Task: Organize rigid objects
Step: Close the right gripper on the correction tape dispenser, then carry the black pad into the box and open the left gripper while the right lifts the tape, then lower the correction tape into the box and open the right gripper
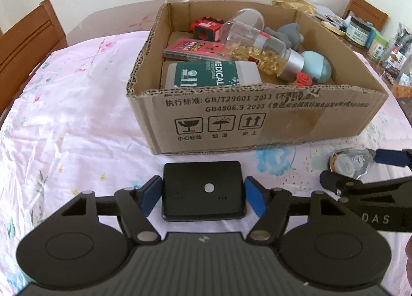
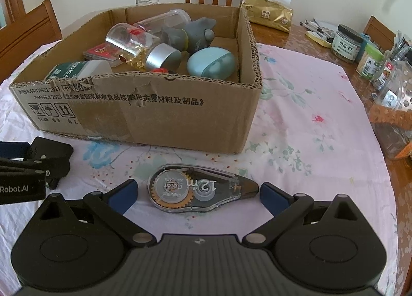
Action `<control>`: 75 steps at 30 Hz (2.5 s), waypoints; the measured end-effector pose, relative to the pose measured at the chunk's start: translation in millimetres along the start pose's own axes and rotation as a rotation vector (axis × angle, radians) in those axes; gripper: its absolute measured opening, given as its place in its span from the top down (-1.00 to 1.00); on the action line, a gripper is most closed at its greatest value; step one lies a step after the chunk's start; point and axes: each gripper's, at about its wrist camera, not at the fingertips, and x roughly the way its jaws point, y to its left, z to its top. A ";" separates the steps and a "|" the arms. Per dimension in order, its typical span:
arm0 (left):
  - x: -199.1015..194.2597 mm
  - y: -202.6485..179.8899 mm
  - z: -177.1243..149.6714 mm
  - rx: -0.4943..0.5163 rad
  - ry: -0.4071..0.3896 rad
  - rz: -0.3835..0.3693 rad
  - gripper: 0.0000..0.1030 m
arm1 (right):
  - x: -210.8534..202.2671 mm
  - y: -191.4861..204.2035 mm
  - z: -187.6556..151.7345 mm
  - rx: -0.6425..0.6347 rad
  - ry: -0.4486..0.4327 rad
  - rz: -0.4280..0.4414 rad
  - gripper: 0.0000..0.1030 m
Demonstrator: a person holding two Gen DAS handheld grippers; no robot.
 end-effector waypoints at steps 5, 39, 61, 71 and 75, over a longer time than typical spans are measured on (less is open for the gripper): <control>-1.0 3.7 -0.4 0.042 0.009 -0.030 -0.34 | 1.2 -0.8 1.7 -0.001 -0.004 -0.007 -0.97; -60.9 18.0 95.8 0.267 -0.109 -0.131 -0.34 | -86.5 -16.3 84.4 -0.146 -0.116 0.158 -0.80; -65.9 -2.1 66.4 0.047 -0.231 0.106 -0.98 | -35.5 -28.6 141.8 -0.279 -0.116 0.249 -0.80; -90.9 -19.2 28.5 -0.102 -0.232 0.163 -0.99 | 26.6 -23.2 205.2 -0.319 -0.092 0.254 -0.80; -98.7 -18.0 20.3 -0.135 -0.235 0.172 -0.99 | 47.6 -16.8 223.3 -0.323 -0.066 0.232 -0.84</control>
